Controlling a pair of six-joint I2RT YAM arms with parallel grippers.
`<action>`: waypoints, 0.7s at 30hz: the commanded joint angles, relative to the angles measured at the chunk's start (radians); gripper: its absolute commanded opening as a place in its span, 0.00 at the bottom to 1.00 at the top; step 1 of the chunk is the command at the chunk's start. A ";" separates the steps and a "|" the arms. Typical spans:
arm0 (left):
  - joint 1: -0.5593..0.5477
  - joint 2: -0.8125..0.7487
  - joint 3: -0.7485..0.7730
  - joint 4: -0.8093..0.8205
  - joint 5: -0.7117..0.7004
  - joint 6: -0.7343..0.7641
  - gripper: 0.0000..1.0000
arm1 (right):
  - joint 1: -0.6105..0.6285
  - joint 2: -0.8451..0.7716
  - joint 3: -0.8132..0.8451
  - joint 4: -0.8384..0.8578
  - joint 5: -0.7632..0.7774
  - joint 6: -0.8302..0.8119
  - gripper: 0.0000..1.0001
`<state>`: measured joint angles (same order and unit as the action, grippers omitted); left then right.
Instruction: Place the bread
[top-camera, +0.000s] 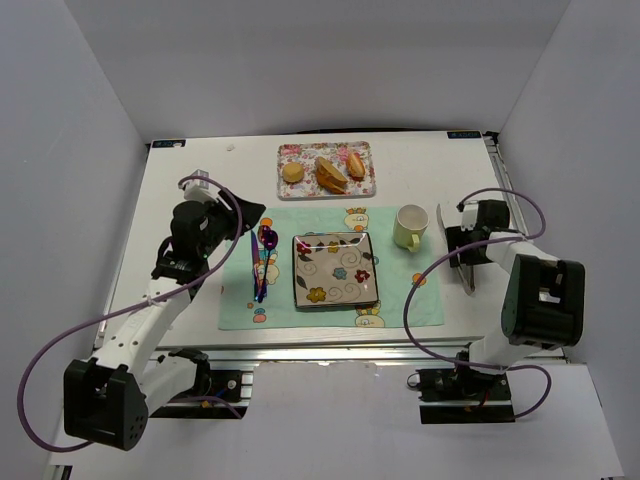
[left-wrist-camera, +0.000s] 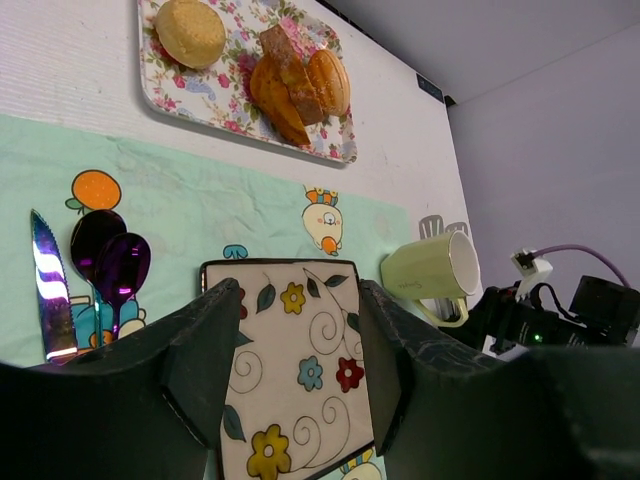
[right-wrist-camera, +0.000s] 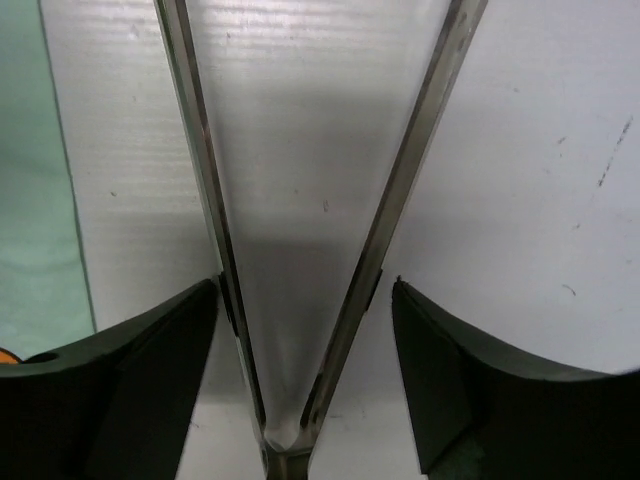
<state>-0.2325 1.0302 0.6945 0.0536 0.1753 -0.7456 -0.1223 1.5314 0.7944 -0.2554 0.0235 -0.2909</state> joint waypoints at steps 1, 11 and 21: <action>-0.001 -0.038 -0.007 -0.021 -0.010 -0.002 0.60 | 0.003 0.058 0.035 0.038 -0.063 0.045 0.70; 0.001 -0.051 0.008 -0.047 -0.025 0.008 0.60 | -0.022 0.130 0.104 0.036 -0.138 0.027 0.15; 0.001 -0.048 0.017 -0.072 -0.019 0.012 0.60 | 0.081 0.039 0.503 -0.091 -0.346 -0.191 0.27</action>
<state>-0.2325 0.9993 0.6949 -0.0059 0.1635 -0.7410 -0.1078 1.6283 1.1168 -0.3294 -0.2047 -0.3954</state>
